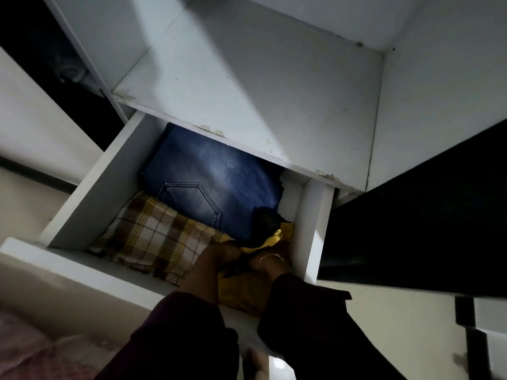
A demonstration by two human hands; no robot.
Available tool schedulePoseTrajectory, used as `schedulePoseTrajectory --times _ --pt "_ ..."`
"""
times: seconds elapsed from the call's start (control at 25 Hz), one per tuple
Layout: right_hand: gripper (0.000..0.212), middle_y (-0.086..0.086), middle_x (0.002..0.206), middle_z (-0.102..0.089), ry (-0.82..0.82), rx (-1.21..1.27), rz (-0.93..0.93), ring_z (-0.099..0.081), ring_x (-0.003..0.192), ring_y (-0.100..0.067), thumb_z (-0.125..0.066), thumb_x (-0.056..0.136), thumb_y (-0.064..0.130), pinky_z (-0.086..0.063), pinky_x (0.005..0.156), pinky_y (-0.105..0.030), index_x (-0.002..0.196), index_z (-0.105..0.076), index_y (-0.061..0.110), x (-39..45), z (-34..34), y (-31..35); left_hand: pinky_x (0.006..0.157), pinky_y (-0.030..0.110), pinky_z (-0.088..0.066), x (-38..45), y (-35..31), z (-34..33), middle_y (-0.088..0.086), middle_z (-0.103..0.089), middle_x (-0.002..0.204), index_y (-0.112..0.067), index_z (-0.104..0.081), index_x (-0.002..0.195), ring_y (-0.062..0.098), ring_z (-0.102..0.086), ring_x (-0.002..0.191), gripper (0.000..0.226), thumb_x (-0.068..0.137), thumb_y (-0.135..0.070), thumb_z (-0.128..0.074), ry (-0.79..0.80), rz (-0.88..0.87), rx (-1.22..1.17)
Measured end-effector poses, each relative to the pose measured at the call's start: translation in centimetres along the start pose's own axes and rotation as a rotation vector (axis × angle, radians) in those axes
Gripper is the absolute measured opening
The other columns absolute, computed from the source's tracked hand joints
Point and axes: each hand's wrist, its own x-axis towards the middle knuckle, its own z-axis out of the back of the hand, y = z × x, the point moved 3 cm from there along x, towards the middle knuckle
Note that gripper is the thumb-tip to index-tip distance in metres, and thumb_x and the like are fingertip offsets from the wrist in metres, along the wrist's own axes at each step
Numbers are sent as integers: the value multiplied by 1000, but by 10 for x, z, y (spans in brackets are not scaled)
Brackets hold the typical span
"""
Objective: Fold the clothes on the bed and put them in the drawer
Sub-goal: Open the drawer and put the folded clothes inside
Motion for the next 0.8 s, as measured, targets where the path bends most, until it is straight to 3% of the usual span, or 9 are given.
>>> schedulePoseTrajectory --times 0.12,0.24,0.32,0.4,0.52,0.64,0.72,0.8 --pt "101 -16 157 -3 -57 62 -17 -14 144 -30 -60 86 48 -18 117 -34 148 6 5 -5 -1 -7 104 37 -39 -8 3 -1 13 -43 142 -10 -43 139 29 -44 126 53 88 -15 -57 -44 -17 24" --pt "101 -15 154 -15 -163 160 27 -28 139 -32 -66 84 34 -30 112 -37 148 7 5 -20 2 -7 98 33 -39 -38 -12 -1 15 -48 137 -10 -49 133 29 -47 123 46 89 -22 -57 -141 -81 72" --pt "98 -14 155 -13 -216 187 92 -32 136 -34 -62 86 28 -33 108 -37 149 11 8 -40 5 -5 98 32 -36 -65 -25 -1 16 -49 137 -9 -50 132 29 -46 125 45 92 -30 -51 -307 -149 107" --pt "90 -14 152 -19 -278 170 178 -37 132 -34 -60 86 27 -37 105 -38 149 2 10 -57 8 -1 94 34 -39 -89 -30 3 17 -55 130 -4 -55 124 31 -51 119 48 91 -37 -42 -551 -151 143" --pt "71 -13 146 -27 -387 24 323 -39 129 -33 -55 89 28 -38 102 -38 146 -19 11 -88 6 -6 87 37 -45 -132 -25 -9 16 -63 113 -6 -60 111 33 -58 105 28 92 -22 -47 -903 -111 199" --pt "51 -8 139 -38 -385 -63 504 -42 126 -28 -52 91 37 -36 99 -30 134 -44 12 -119 -14 -16 86 45 -50 -178 -19 -35 18 -66 96 -4 -67 93 37 -62 93 21 82 -16 -54 -1189 -158 275" --pt "47 -3 136 -41 -406 -230 672 -43 125 -26 -52 90 44 -36 96 -28 127 -52 15 -139 -26 -21 80 48 -54 -199 -11 -52 19 -68 90 -3 -70 84 40 -65 89 28 74 -22 -52 -1231 -201 385" --pt "47 -4 143 -37 -471 -357 803 -43 126 -26 -54 91 40 -37 98 -31 131 -48 15 -151 -31 -26 78 48 -54 -211 2 -67 19 -69 94 -4 -71 87 38 -66 91 37 79 -28 -45 -1210 -208 480"
